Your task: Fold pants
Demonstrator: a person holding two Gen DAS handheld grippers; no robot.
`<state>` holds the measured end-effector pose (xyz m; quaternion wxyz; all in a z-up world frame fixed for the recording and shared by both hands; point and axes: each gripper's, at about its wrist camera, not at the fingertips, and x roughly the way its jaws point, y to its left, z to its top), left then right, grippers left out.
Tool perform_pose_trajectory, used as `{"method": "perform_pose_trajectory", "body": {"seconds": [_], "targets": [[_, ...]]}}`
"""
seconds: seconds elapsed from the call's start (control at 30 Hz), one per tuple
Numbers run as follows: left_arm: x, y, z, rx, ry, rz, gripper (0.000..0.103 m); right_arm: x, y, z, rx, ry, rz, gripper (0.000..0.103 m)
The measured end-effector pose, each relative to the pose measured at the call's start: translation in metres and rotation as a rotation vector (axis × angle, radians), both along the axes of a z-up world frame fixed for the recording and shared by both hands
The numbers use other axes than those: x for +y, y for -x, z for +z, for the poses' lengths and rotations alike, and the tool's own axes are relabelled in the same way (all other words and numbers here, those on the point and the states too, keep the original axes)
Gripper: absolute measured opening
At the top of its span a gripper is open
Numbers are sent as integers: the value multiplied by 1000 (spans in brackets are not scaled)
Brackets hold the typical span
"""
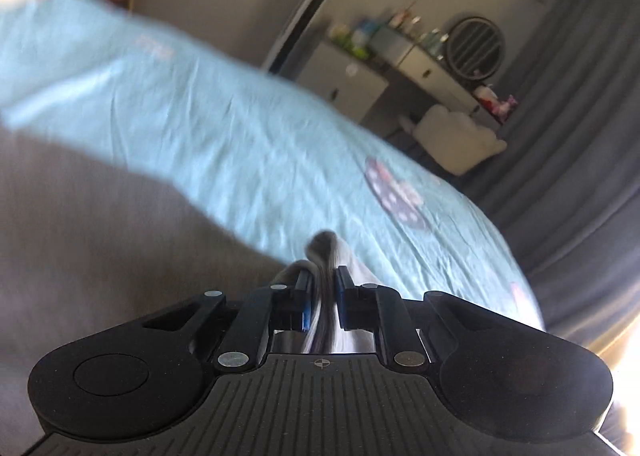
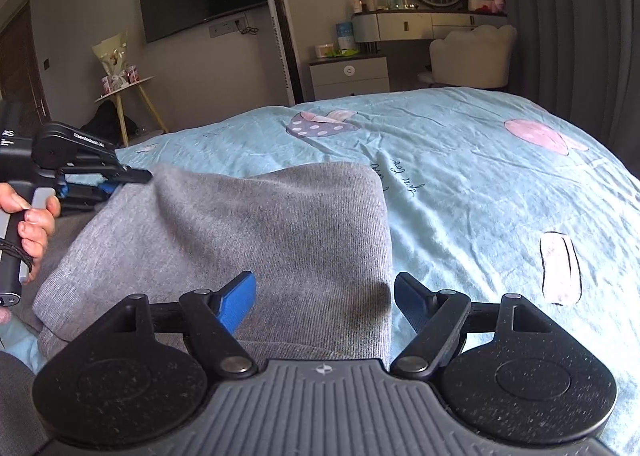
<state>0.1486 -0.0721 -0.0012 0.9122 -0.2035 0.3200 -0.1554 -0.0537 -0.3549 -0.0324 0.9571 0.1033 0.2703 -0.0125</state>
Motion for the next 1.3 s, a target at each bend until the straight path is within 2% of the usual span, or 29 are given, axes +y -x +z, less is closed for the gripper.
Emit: {"method": "perform_pose_trajectory", "body": {"seconds": [0.03, 0.1, 0.17, 0.23, 0.27, 0.3, 0.53, 0.77, 0.83, 0.93, 1.03, 1.07, 1.13, 1.17, 1.3], "targets": [[-4, 3, 5, -31, -71, 17, 16, -1, -1, 0, -1, -4, -3, 83], [-8, 8, 9, -45, -198, 39, 26, 0, -1, 0, 0, -3, -4, 85], [-7, 10, 8, -4, -235, -2, 35, 2, -2, 0, 3, 7, -1, 86], [-4, 19, 10, -1, -252, -16, 41, 4, -2, 2, 6, 16, 0, 87], [-2, 25, 11, 0, -267, -18, 49, 5, -1, 3, 2, 16, 1, 88], [-1, 29, 11, 4, -276, -20, 52, 5, 0, 4, -3, 16, 2, 88], [14, 50, 3, 72, -284, -54, 53, 15, 11, 12, -20, 27, 13, 88], [7, 59, -8, 152, -216, -140, 53, 28, 18, 16, -8, 62, 33, 81], [5, 56, -18, 207, -176, -178, 54, 32, 20, 18, -11, 76, 34, 80], [8, 46, -37, 314, -66, -218, 53, 34, 24, 20, -15, 81, 32, 79], [17, 42, -41, 337, -1, -195, 44, 36, 26, 20, -6, 83, 35, 72], [18, 42, -42, 338, -4, -187, 32, 37, 26, 19, 0, 82, 37, 70], [17, 44, -42, 326, -10, -188, 23, 39, 25, 18, 19, 77, 41, 50], [17, 46, -39, 306, -17, -185, 20, 39, 24, 17, 28, 71, 42, 46], [14, 63, -17, 169, -57, -158, 18, 40, 26, 16, 31, 72, 28, 44]]}}
